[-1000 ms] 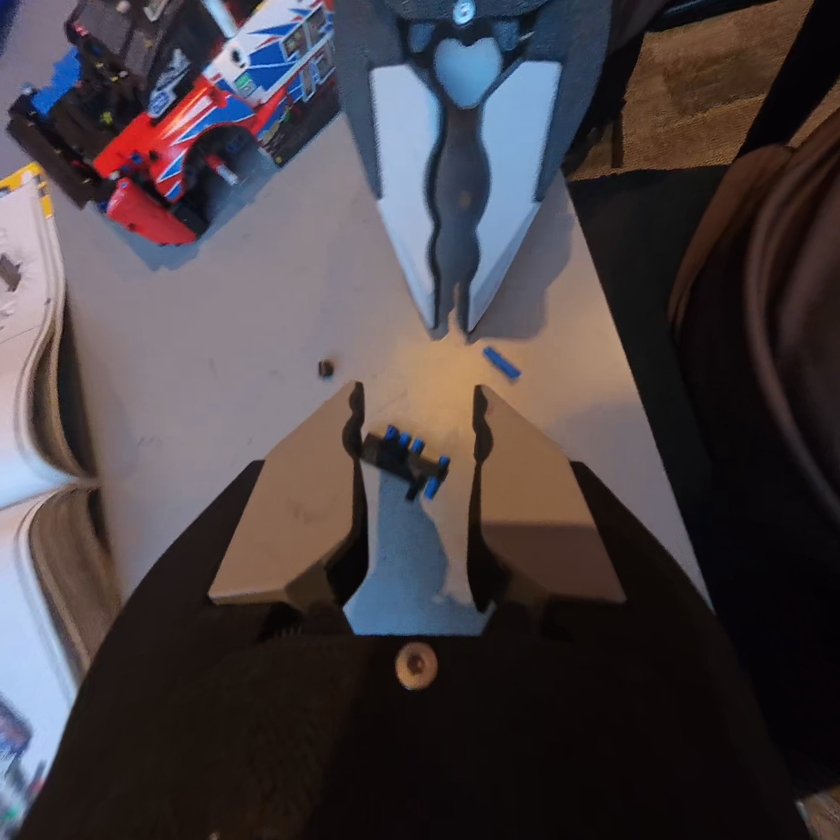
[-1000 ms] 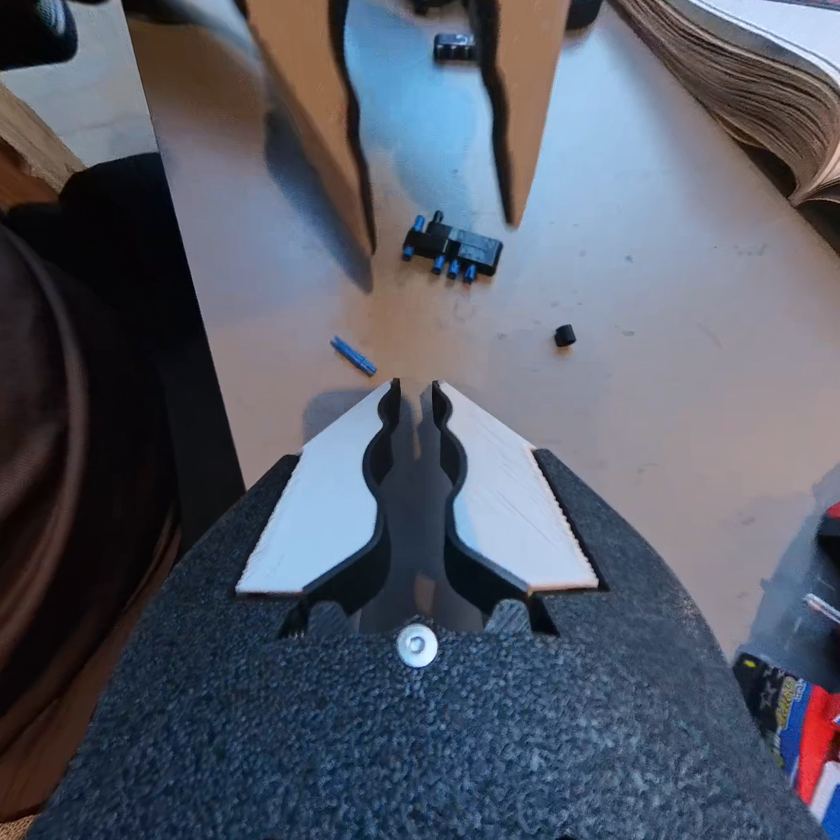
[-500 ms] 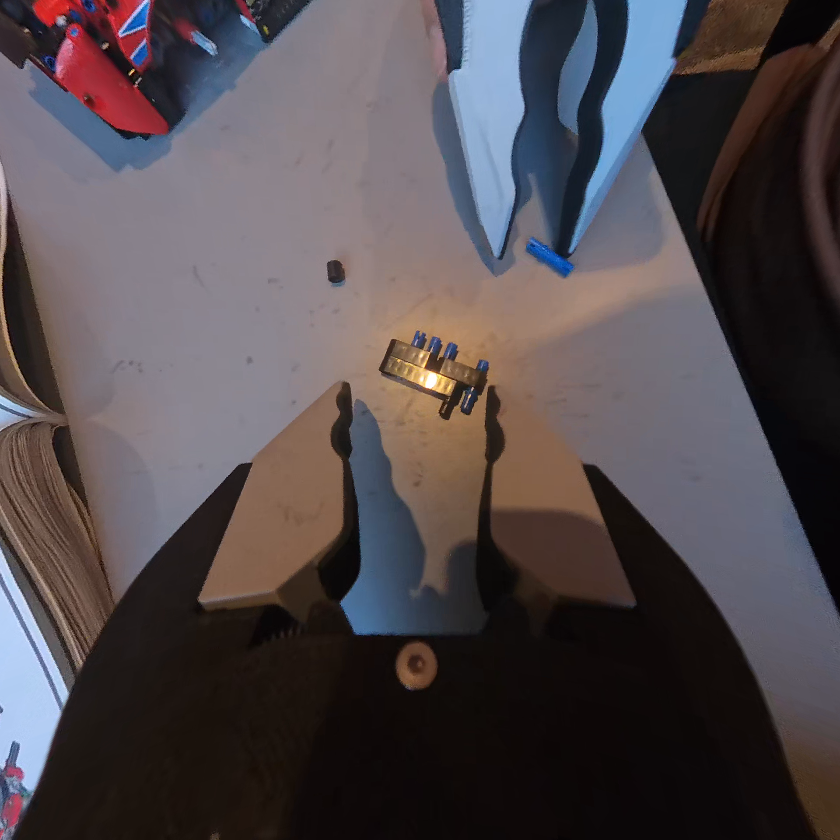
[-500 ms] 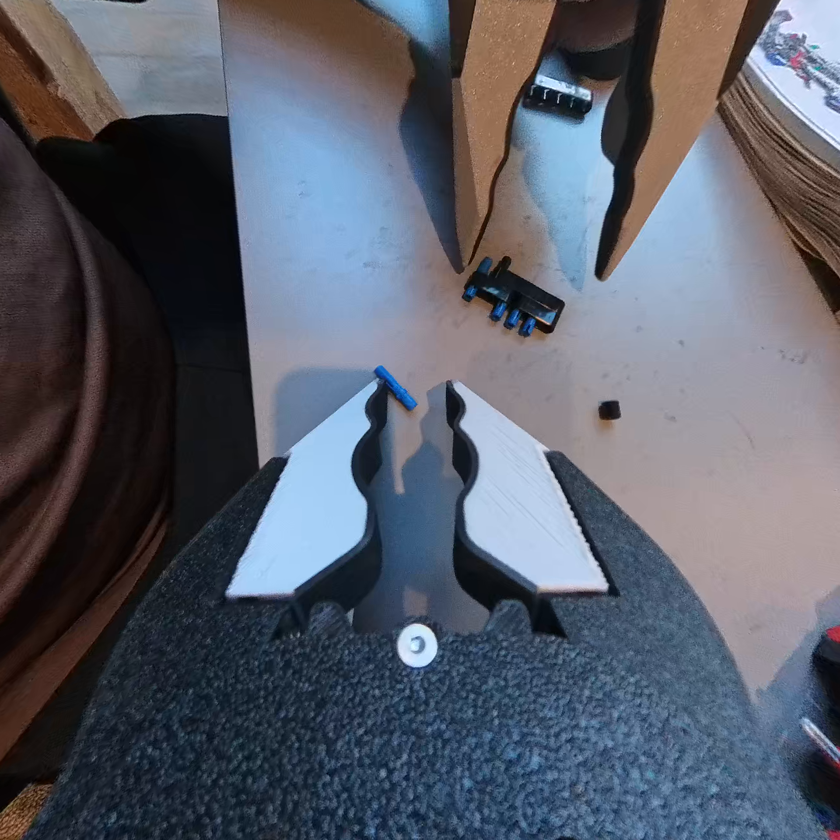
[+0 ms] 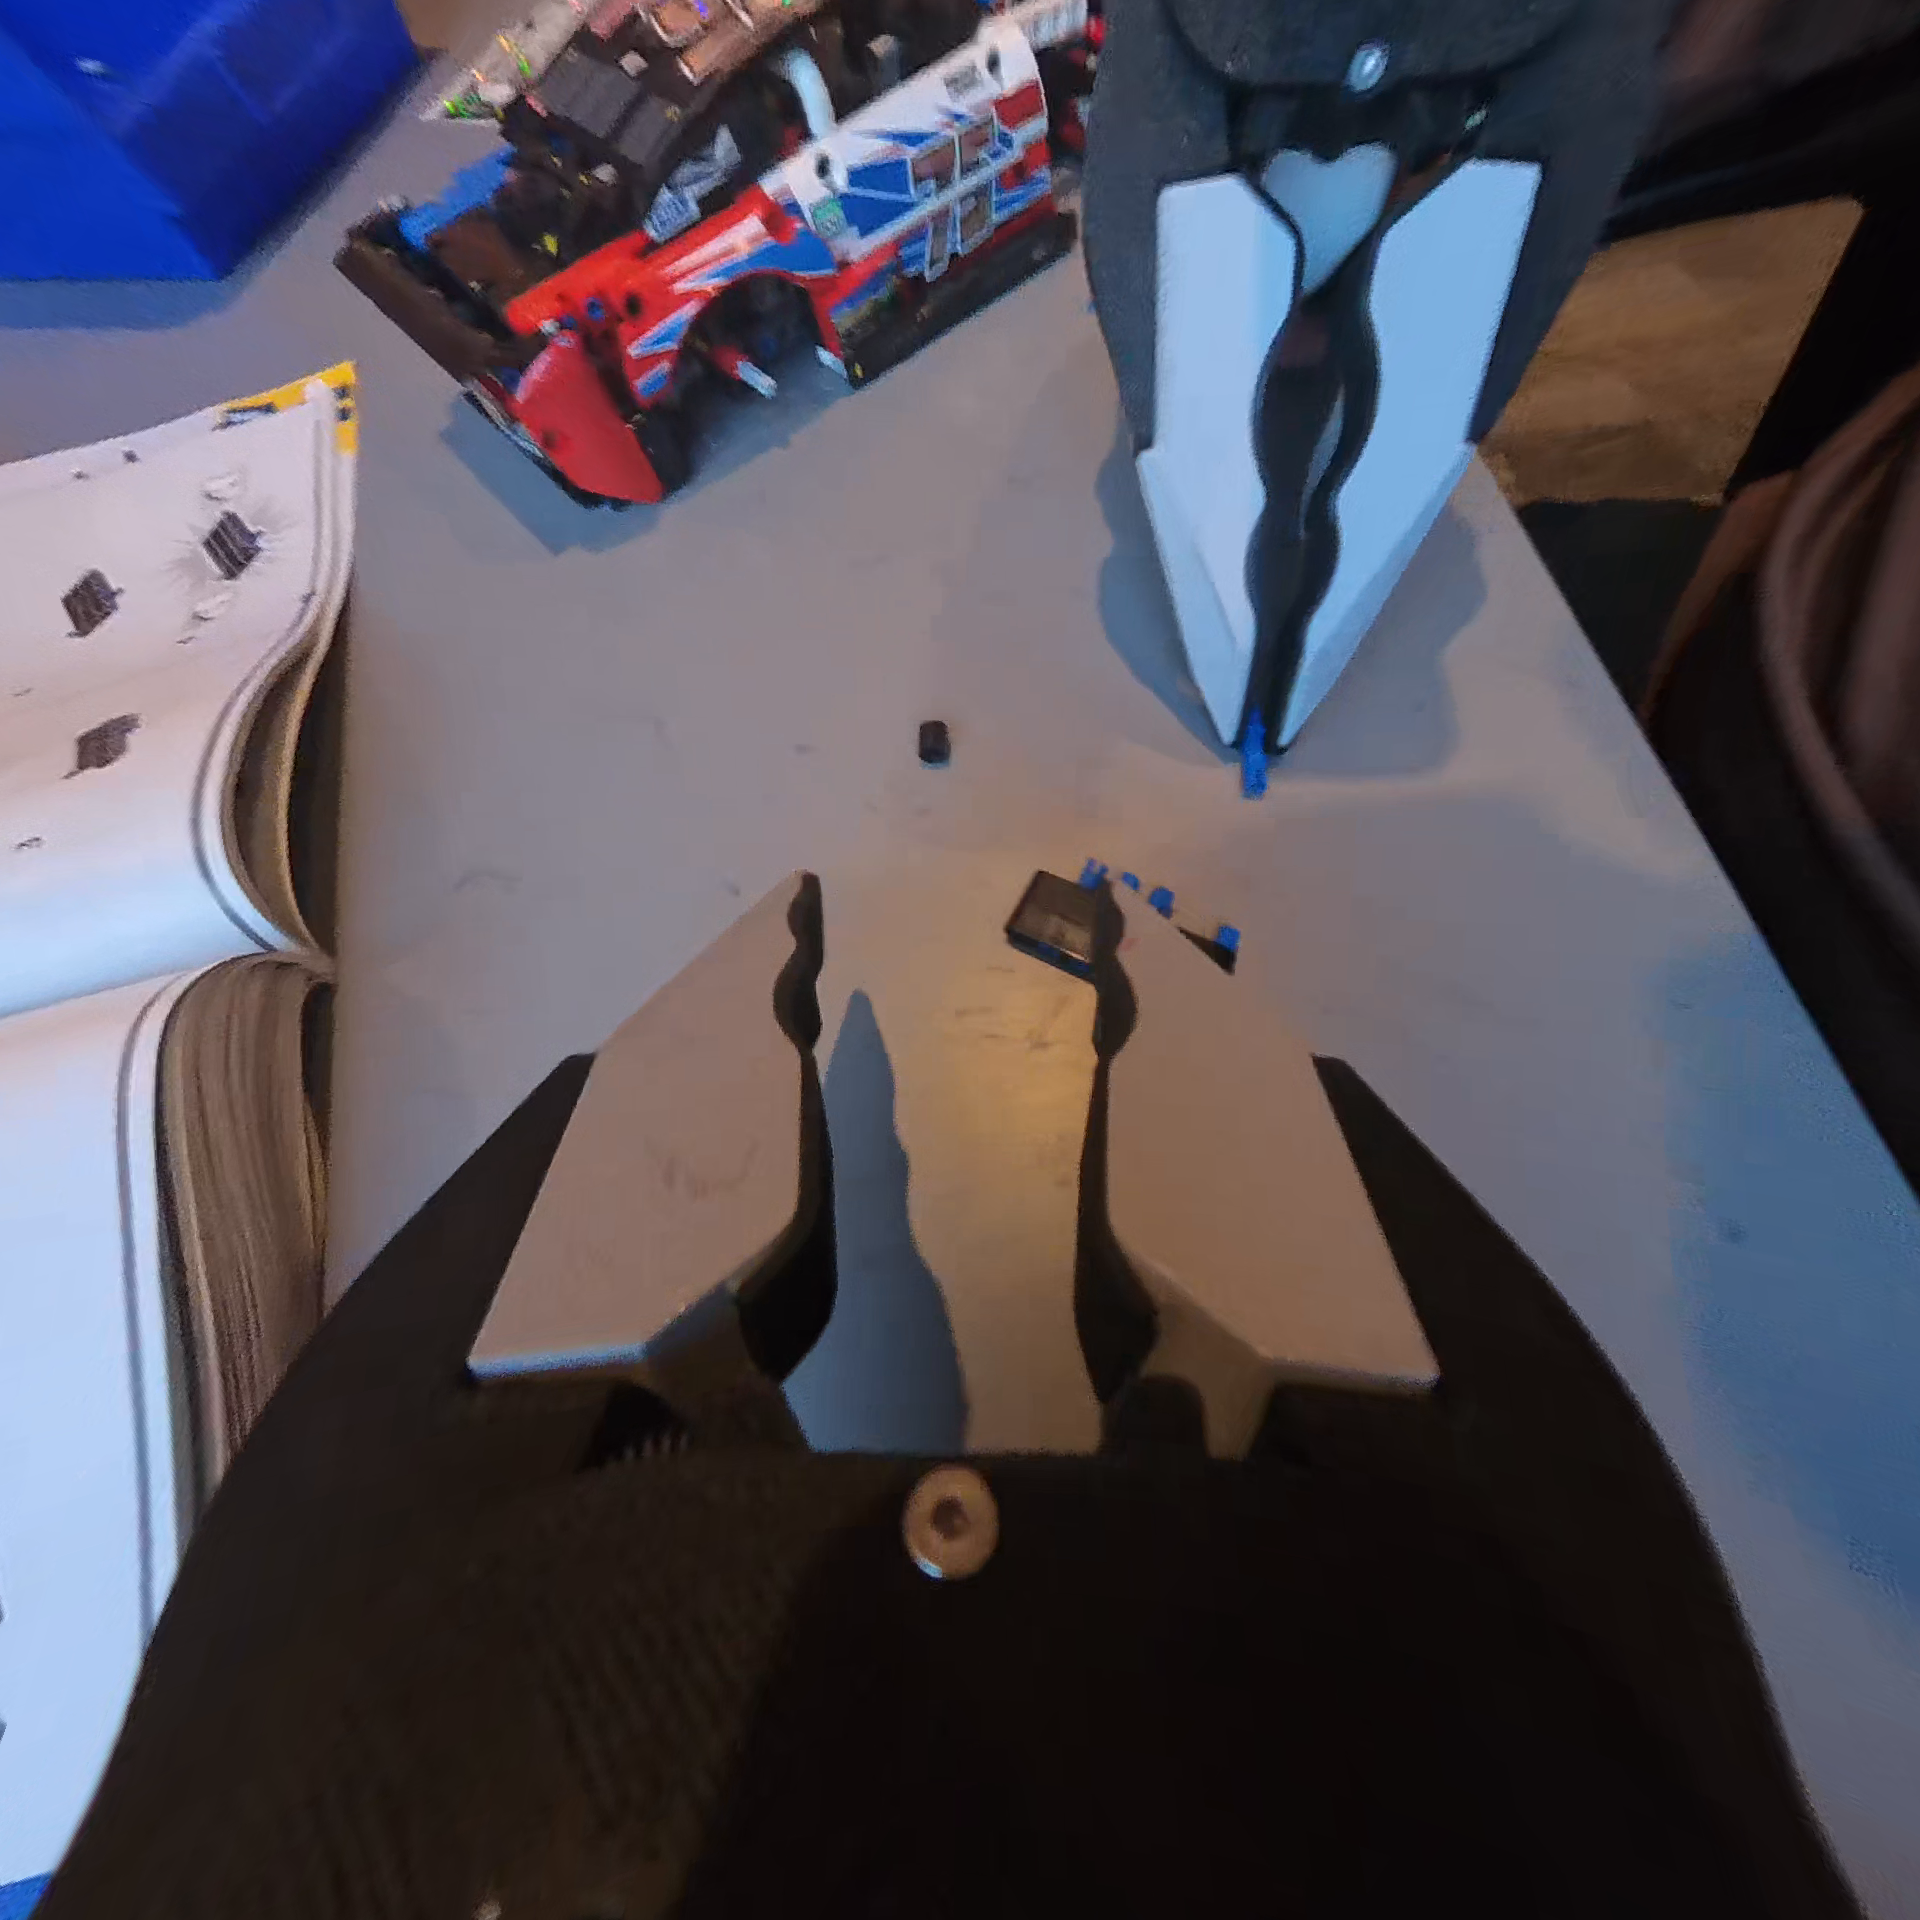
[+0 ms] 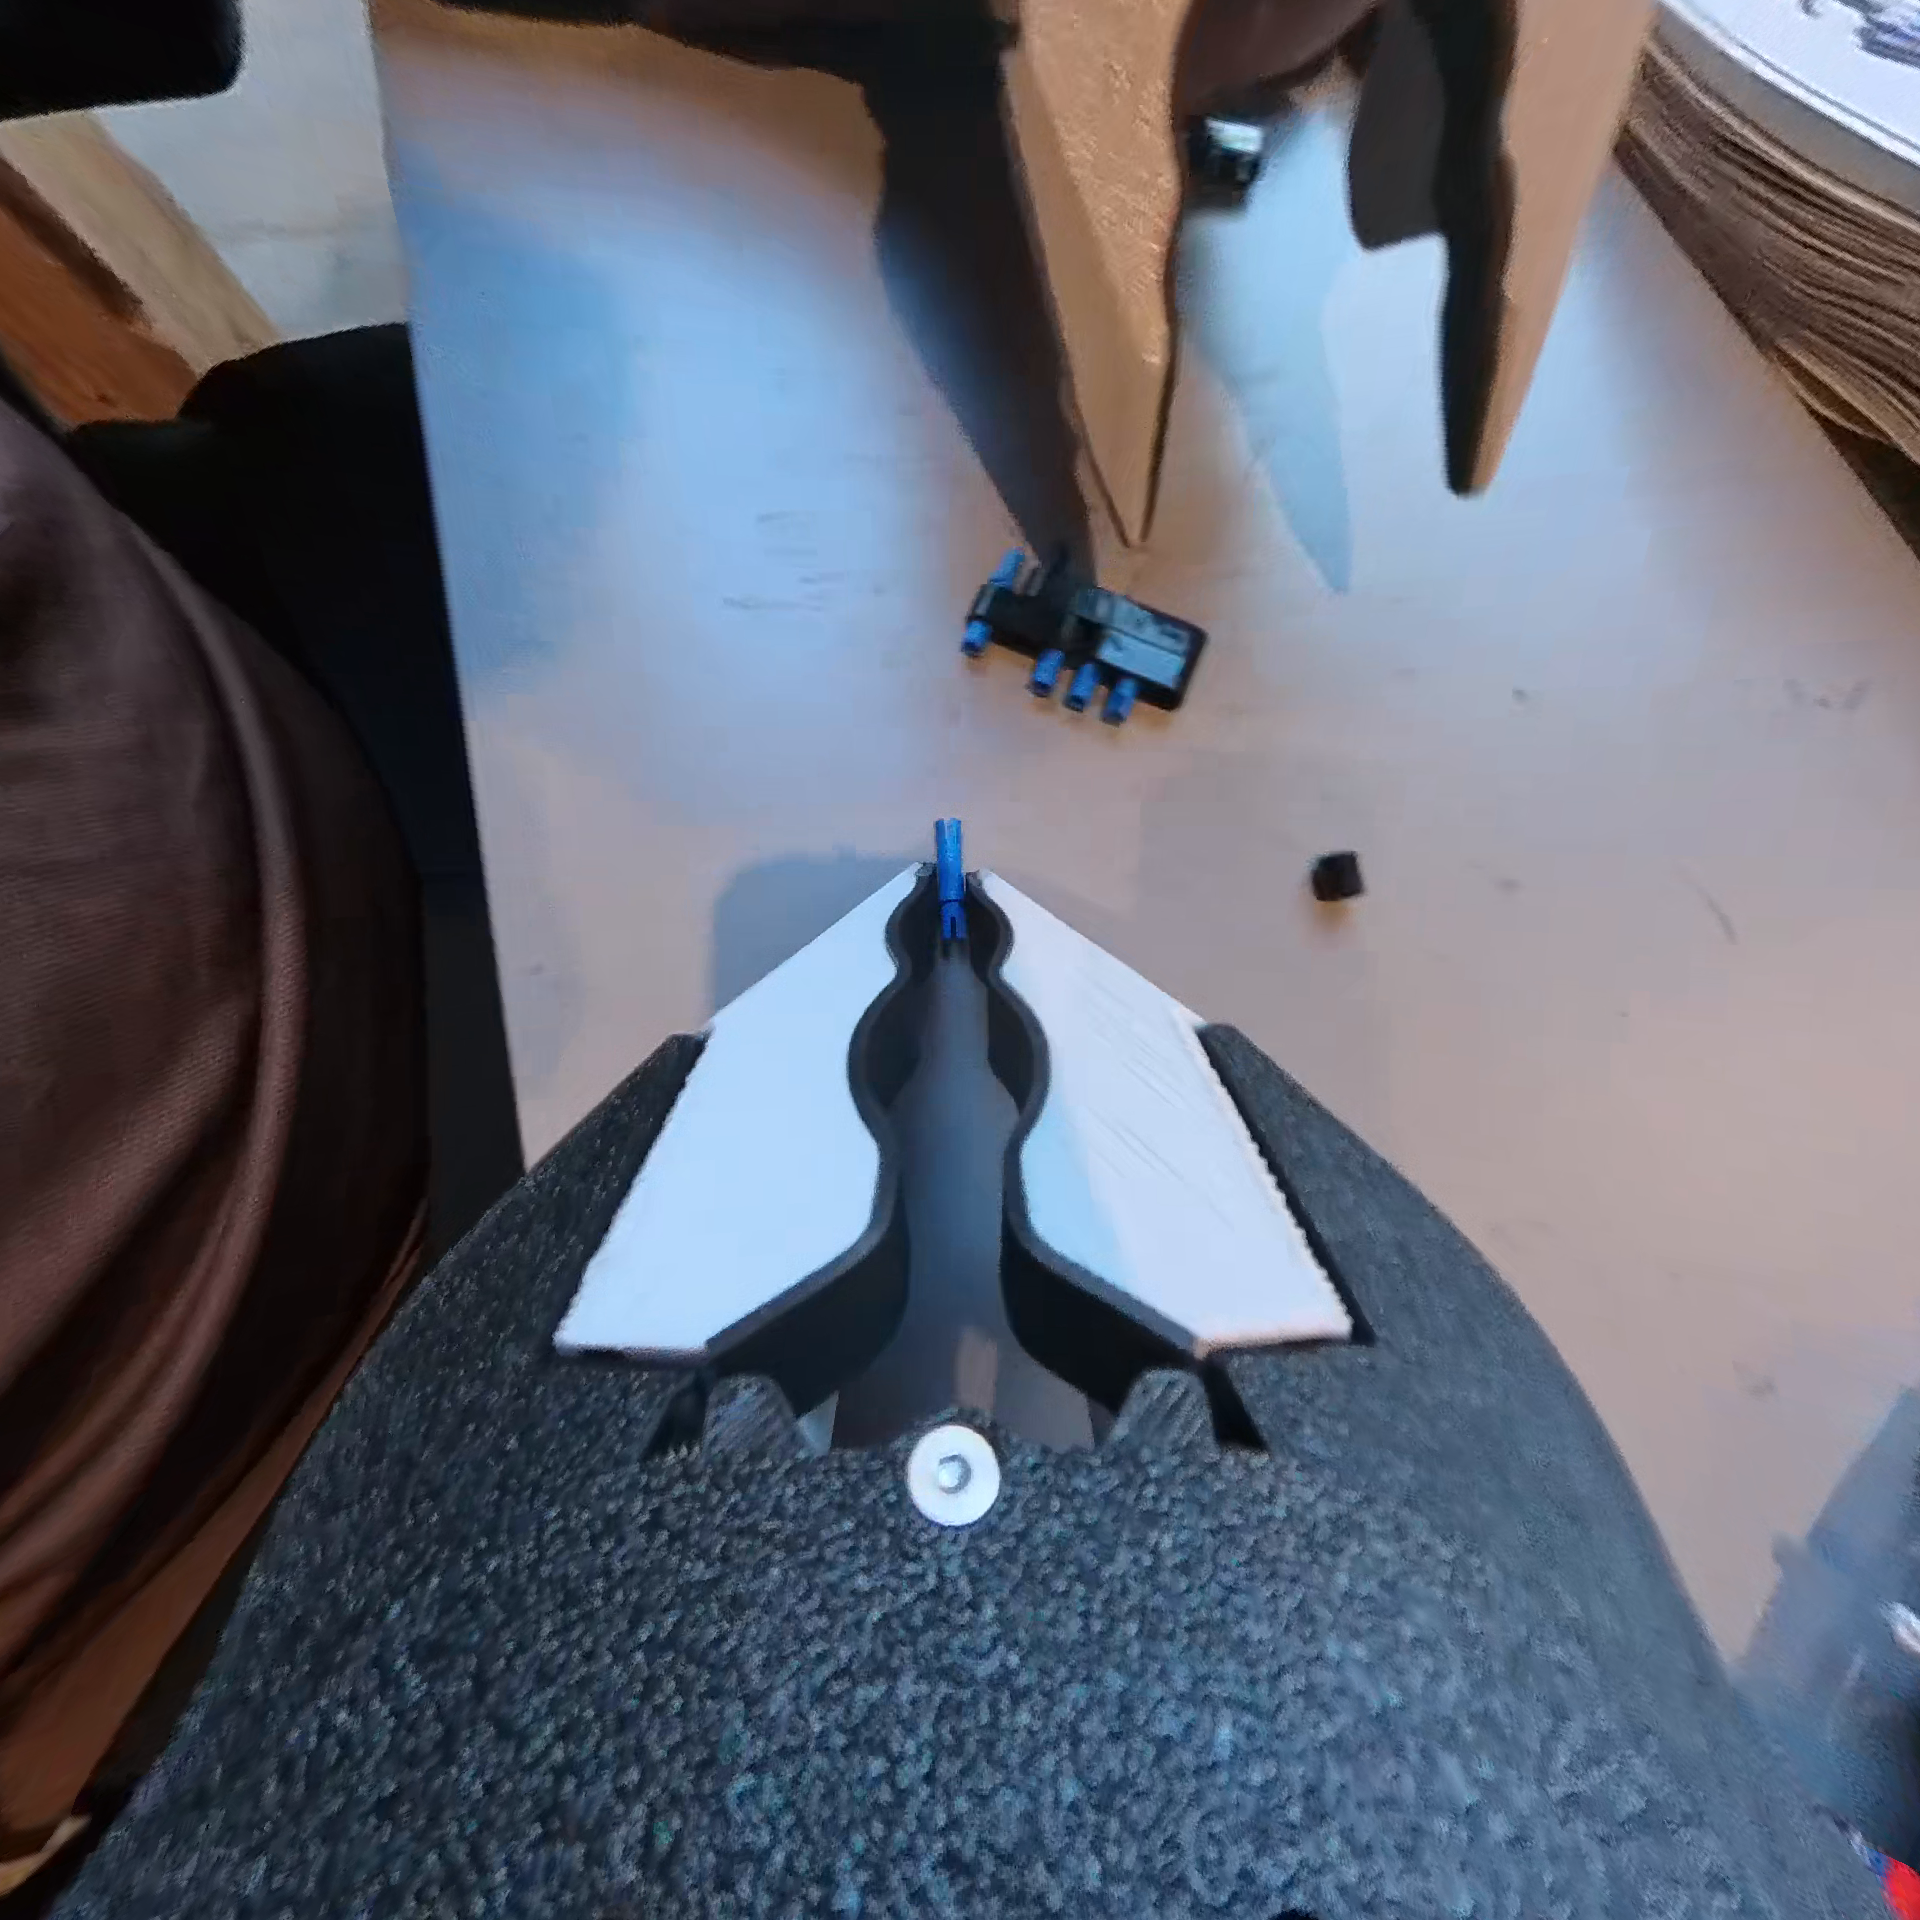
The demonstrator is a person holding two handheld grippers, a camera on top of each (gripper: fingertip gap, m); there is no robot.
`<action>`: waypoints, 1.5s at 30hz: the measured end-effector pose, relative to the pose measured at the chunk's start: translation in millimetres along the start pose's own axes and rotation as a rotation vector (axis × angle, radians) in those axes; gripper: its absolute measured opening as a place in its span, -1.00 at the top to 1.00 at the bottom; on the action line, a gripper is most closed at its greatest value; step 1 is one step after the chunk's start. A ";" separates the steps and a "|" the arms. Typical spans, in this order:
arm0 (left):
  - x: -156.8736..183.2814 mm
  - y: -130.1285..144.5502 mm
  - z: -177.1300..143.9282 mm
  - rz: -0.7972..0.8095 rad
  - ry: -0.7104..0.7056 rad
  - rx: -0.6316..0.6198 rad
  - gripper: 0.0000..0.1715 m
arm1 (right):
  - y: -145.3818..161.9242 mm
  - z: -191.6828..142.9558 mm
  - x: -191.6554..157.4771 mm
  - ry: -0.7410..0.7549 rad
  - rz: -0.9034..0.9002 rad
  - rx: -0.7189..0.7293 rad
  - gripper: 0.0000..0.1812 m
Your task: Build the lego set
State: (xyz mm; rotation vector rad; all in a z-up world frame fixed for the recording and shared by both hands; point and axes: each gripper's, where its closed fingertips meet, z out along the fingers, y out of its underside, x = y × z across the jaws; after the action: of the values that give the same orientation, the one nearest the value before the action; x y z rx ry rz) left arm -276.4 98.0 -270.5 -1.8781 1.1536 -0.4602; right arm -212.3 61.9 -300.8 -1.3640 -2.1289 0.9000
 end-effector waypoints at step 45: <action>5.8 6.9 4.0 0.074 -0.081 -0.046 0.39 | 1.5 -13.5 27.1 -0.040 0.193 0.076 0.94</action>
State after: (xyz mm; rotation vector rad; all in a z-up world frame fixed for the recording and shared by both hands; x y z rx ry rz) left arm -274.5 93.6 -279.0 -1.8692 1.1846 -0.3161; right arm -213.3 90.8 -291.9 -1.5442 -1.9949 1.0802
